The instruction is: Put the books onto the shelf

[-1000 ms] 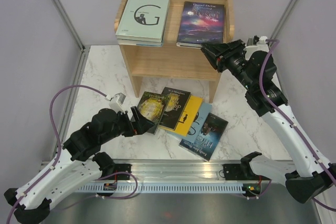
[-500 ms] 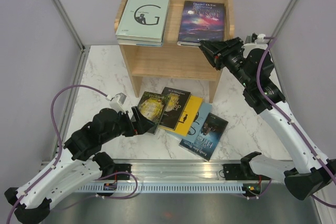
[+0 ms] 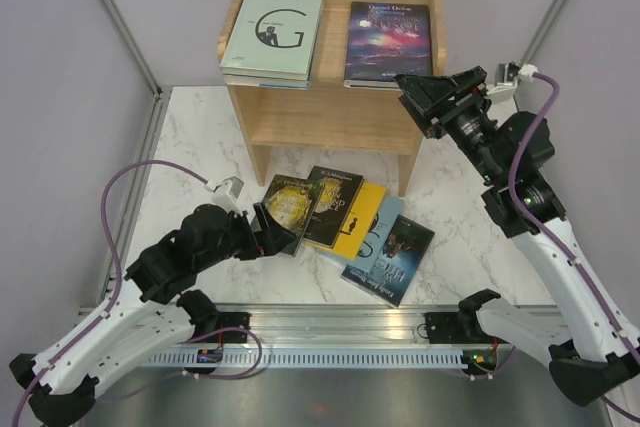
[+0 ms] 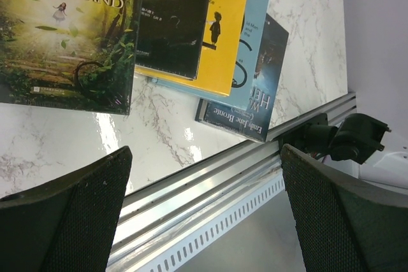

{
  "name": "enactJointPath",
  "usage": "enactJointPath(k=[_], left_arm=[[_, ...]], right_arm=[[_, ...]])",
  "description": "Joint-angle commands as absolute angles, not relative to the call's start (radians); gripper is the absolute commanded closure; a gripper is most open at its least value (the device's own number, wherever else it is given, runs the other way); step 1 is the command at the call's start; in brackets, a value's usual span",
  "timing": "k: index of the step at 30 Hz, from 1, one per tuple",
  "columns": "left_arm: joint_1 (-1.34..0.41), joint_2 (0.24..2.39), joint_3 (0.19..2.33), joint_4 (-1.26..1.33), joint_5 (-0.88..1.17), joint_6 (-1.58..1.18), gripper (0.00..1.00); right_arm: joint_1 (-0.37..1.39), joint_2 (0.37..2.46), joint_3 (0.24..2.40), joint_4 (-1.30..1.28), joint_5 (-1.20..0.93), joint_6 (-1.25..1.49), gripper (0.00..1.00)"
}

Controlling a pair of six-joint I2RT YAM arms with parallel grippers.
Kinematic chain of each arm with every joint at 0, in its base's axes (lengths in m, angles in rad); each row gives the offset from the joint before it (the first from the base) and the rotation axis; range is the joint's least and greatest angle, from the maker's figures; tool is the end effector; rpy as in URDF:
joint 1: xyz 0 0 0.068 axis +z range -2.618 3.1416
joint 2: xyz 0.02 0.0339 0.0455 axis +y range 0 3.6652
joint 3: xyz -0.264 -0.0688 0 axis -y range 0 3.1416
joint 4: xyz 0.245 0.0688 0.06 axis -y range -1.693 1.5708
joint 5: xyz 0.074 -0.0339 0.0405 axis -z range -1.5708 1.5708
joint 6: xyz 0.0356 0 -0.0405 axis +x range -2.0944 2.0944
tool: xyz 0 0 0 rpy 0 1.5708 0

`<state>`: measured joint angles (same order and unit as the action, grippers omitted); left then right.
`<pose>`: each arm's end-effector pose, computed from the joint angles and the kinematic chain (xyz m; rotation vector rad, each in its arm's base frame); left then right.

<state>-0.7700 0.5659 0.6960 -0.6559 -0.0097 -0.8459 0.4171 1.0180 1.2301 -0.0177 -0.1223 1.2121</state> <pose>0.0915 -0.0882 0.2913 -0.0915 2.2451 -0.9279 0.1953 0.0913 0.4695 0.4881 1.4573 1.4202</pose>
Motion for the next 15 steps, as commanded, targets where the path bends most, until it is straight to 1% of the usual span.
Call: enactJointPath(k=[1,2,4,5,6,7,8,9,11,12,13,15], left_arm=[[-0.769,0.629,0.718,-0.626,-0.008,-0.812,0.00],[-0.767,0.646,0.725,-0.626,-0.008,-0.805,0.00],[-0.758,0.699,0.753,-0.623,-0.018,-0.775,0.00],[-0.750,0.713,0.761,-0.624,-0.023,-0.766,0.00],[-0.712,0.732,0.768,-0.624,-0.017,-0.747,0.00],[-0.678,0.762,0.776,-0.612,-0.005,-0.735,0.00],[-0.636,0.778,0.776,-0.601,0.041,-0.724,0.00],[-0.524,0.791,0.763,-0.582,0.152,-0.698,0.00],[-0.393,0.831,0.733,-0.510,0.286,-0.681,0.00],[-0.271,0.847,0.700,-0.487,0.404,-0.677,0.00],[-0.221,0.866,0.684,-0.444,0.449,-0.673,0.00],[-0.129,0.939,0.677,-0.430,0.491,-0.649,0.00]], right_arm=[[0.431,0.913,1.194,0.012,-0.170,1.082,0.06],[0.436,0.899,1.157,0.015,-0.182,1.078,0.03],[0.472,0.861,1.103,0.053,-0.228,1.077,0.02],[0.492,0.850,1.038,0.093,-0.230,1.081,0.02],[0.520,0.844,1.007,0.110,-0.229,1.081,0.02],[0.594,0.850,0.976,0.120,-0.222,1.074,0.02],[0.636,0.863,0.941,0.094,-0.184,1.062,0.02],[0.714,0.883,0.930,0.075,-0.163,1.037,0.02],[0.773,0.980,0.894,0.043,-0.121,0.990,0.02],[0.790,1.015,0.879,0.048,-0.123,0.991,0.02],[0.796,1.075,0.856,0.070,-0.124,1.006,0.02],[0.796,1.123,0.770,0.187,-0.129,1.034,0.02]])
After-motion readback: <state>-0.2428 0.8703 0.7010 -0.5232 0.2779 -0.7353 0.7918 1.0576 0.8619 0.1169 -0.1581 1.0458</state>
